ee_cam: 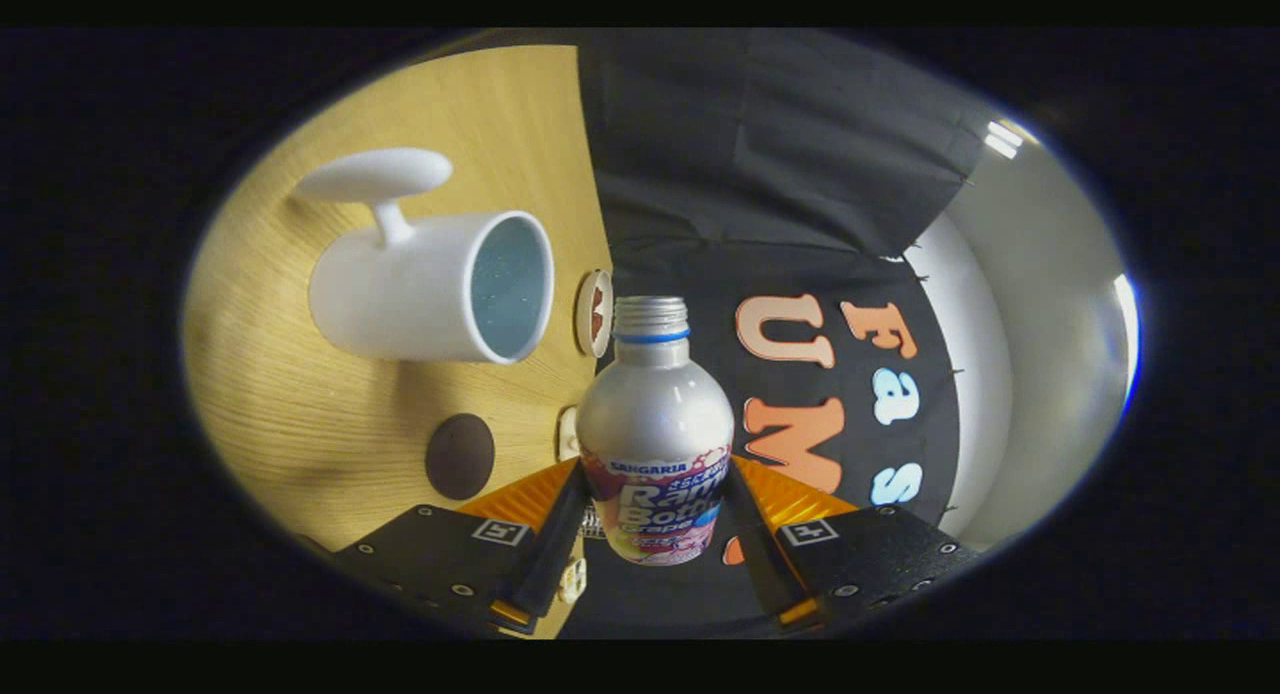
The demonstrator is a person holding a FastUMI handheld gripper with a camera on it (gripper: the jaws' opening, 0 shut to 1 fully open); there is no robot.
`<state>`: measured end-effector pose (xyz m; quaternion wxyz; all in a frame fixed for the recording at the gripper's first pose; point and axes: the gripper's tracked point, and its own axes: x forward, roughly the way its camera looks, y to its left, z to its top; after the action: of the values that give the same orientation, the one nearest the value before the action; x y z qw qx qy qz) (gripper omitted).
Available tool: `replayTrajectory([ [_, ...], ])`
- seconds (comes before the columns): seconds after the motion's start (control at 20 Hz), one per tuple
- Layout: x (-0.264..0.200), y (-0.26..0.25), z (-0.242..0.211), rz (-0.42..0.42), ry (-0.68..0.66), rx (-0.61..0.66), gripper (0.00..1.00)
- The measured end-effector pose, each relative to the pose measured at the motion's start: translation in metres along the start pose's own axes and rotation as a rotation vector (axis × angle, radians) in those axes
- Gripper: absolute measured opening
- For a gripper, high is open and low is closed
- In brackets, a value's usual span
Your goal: Take the bottle from table, then pour the juice into the cup, finally place the bottle on the coaster
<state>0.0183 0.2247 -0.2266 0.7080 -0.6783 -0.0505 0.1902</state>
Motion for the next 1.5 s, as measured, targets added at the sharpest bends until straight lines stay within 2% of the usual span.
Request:
replayTrajectory([
  [0.2,0.004,-0.004,-0.014,0.033,0.065,0.268,0.76],
  [0.4,0.007,-0.011,-0.016,0.042,0.083,0.525,0.76],
  [0.8,0.025,-0.009,-0.017,0.125,0.113,1.036,0.77],
  [0.95,0.034,-0.011,-0.023,0.124,0.130,1.240,0.77],
  [1.05,0.038,-0.007,-0.021,0.159,0.129,1.359,0.76],
  [1.15,0.041,-0.002,-0.017,0.190,0.136,1.437,0.76],
  [1.5,0.044,0.018,-0.025,0.212,0.186,1.493,0.77],
])
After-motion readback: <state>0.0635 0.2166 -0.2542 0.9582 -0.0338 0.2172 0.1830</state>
